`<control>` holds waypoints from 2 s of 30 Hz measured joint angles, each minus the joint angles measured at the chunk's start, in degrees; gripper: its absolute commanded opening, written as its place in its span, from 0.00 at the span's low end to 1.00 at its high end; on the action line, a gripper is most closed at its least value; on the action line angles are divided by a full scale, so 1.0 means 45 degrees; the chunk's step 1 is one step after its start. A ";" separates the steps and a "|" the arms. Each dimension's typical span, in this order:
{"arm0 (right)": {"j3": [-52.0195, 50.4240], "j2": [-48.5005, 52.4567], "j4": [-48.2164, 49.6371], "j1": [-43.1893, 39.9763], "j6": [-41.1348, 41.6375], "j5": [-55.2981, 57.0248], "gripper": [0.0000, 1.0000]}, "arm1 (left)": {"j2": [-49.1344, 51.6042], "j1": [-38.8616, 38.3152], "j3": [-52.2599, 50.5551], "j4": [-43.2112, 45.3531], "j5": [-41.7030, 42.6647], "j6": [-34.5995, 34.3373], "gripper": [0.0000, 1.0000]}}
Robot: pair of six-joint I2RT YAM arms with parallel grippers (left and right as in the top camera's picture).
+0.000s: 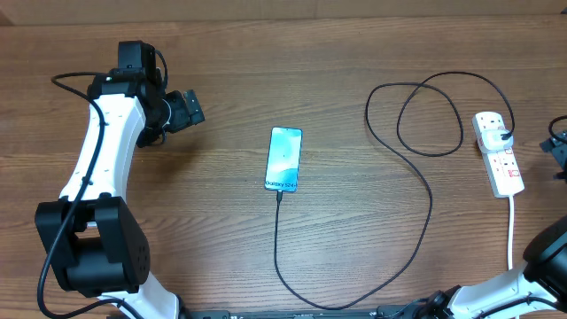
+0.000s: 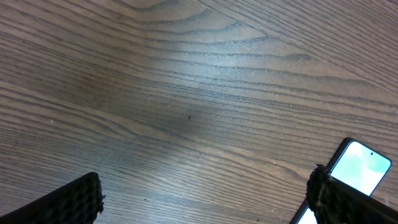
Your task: Plug charger to phone and switch on socket
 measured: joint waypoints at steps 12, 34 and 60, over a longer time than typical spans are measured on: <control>0.0000 0.0000 0.0189 0.0000 -0.0204 -0.0238 1.00 | 0.0000 0.0000 0.0000 0.0000 0.0000 -0.0005 1.00; 0.0000 0.0000 0.0539 0.0000 -0.0801 -0.0243 1.00 | 0.0000 0.0000 0.0000 0.0000 0.0000 -0.0005 1.00; 0.0000 0.0000 -0.0092 0.0000 -0.0865 -0.0243 1.00 | 0.0000 0.0000 0.0000 0.0000 0.0000 -0.0005 1.00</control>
